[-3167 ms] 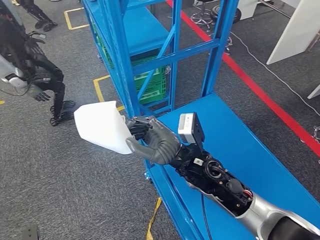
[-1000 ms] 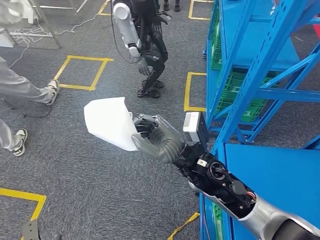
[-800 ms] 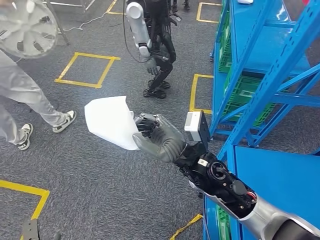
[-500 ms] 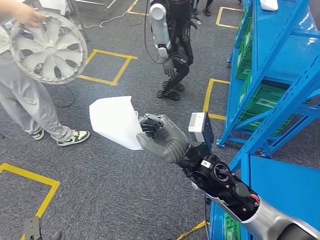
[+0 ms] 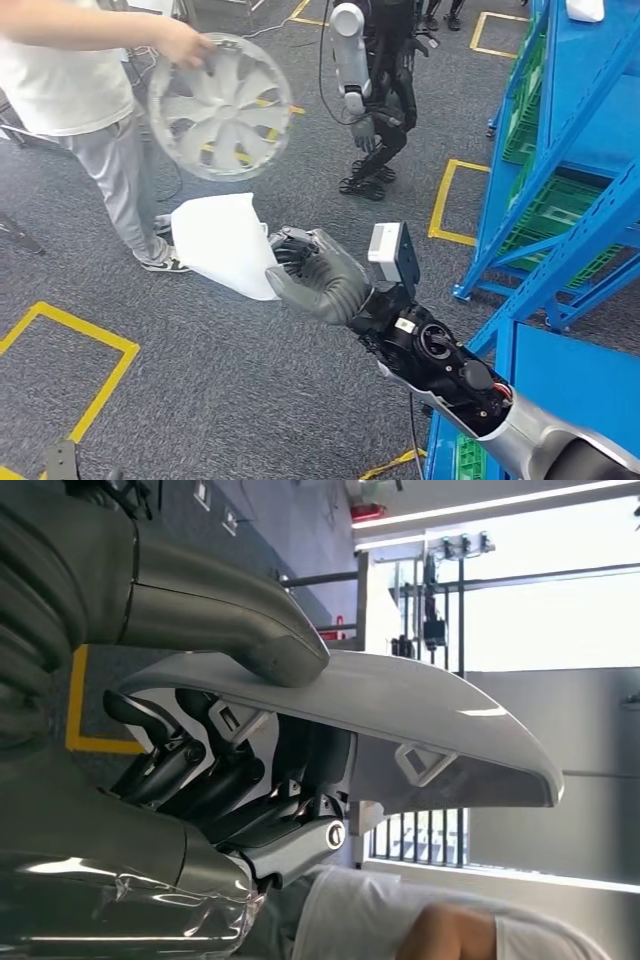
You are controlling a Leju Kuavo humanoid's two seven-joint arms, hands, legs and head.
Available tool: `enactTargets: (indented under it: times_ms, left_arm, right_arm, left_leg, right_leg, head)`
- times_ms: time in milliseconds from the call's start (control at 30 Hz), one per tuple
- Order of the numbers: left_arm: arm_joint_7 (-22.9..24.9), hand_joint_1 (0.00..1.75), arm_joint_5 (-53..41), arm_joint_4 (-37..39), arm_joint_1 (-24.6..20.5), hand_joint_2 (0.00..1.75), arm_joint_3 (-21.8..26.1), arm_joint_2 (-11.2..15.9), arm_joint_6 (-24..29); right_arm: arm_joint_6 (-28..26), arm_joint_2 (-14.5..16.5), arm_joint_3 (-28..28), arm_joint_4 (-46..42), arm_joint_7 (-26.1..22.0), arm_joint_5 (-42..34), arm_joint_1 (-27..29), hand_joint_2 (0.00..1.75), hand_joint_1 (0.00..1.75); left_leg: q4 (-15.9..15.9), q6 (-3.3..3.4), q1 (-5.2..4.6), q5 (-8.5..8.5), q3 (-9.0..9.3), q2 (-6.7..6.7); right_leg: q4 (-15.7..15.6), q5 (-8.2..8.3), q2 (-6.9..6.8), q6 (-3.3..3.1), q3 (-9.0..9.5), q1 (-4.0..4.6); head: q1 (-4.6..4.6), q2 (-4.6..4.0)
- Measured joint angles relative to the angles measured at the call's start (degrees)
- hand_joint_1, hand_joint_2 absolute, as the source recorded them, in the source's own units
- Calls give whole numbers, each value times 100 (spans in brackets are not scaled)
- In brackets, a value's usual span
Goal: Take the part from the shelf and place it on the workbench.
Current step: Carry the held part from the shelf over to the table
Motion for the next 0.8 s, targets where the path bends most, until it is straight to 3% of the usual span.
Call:
enactTargets:
  times_ms: [67,100,167,233,333,367,400,433,467,533,567,633,700,767,800]
  left_arm:
    - [2,0,3,0,-14,175,0,-8,-69]
    - [4,0,4,0,-19,175,0,-12,-108]
    - [7,0,10,0,-19,175,0,-13,-201]
    - [10,0,17,0,-19,175,0,-10,-286]
    - [17,0,25,0,-25,175,0,-1,-373]
    - [26,0,30,0,-25,175,0,2,-400]
    - [39,0,35,0,-25,175,1,3,-424]
    - [53,0,40,0,-26,175,2,3,-452]
    - [69,0,45,0,-27,175,5,4,-474]
    - [87,0,52,1,-29,175,12,-2,-498]
    - [93,0,55,1,-34,175,15,-7,-502]
    - [99,0,58,1,-42,175,20,-15,-505]
    - [103,0,58,1,-35,175,23,3,-505]
    - [103,0,57,2,-40,175,25,14,-505]
    - [103,0,57,3,-48,175,25,11,-505]
  right_arm:
    - [21,-1,-3,-1,-12,-1,-3,175,175]
    - [34,-2,-4,-2,-17,0,-4,175,175]
    - [67,-3,-5,-3,-26,4,-3,175,175]
    - [96,-6,-8,-4,-31,15,-2,175,175]
    - [147,-9,-21,-3,-33,32,-1,175,175]
    - [169,-9,-25,-2,-32,33,5,175,175]
    - [196,-10,-28,1,-29,34,11,175,175]
    - [225,-10,-30,7,-26,34,16,175,175]
    - [253,-13,-33,13,-22,33,18,175,175]
    - [291,-17,-39,22,-17,32,15,175,175]
    - [301,-19,-42,22,-17,32,10,175,175]
    - [322,-21,-42,21,-15,33,-2,175,175]
    - [335,-21,-44,20,-11,33,-10,175,175]
    - [340,-20,-46,19,-14,33,-18,175,175]
    - [341,-20,-46,19,-14,33,-19,175,175]
  left_leg:
    - [-617,33,-6,191,302,143]
    - [-721,77,-18,193,344,165]
    - [-706,195,-30,180,328,57]
    - [-714,273,-21,181,339,-27]
    - [-720,352,-33,180,352,-146]
    - [-719,364,-49,179,352,-192]
    - [-718,371,-67,177,354,-244]
    - [-717,375,-82,176,359,-305]
    - [-717,376,-94,176,367,-368]
    - [-712,369,-112,176,372,-482]
    - [-704,356,-113,180,361,-529]
    - [-703,294,-88,212,308,-614]
    - [-705,222,-77,232,279,-665]
    - [-431,173,-97,46,150,-491]
    - [-100,152,-90,-135,-9,-349]
  right_leg:
    - [32,-46,-73,77,3,34]
    - [41,-64,-109,112,7,55]
    - [37,-91,-180,167,25,58]
    - [189,-225,-94,221,-25,29]
    - [1194,-715,145,241,-482,21]
    - [1532,-818,162,232,-654,25]
    - [1701,-812,170,215,-755,30]
    - [1645,-694,178,187,-755,40]
    - [1388,-494,199,150,-661,53]
    - [661,-106,362,52,-365,82]
    - [385,-19,461,21,-239,86]
    - [166,-18,561,-2,-131,98]
    - [82,5,457,-15,-77,85]
    - [-5,51,341,-58,-26,51]
    - [-26,64,278,-73,-14,53]
  head:
    - [-16,0]
    - [-6,0]
    - [35,0]
    - [78,0]
    - [163,0]
    - [179,0]
    - [188,0]
    - [190,0]
    - [191,0]
    - [193,0]
    - [181,0]
    - [168,0]
    - [174,0]
    - [117,0]
    - [87,0]
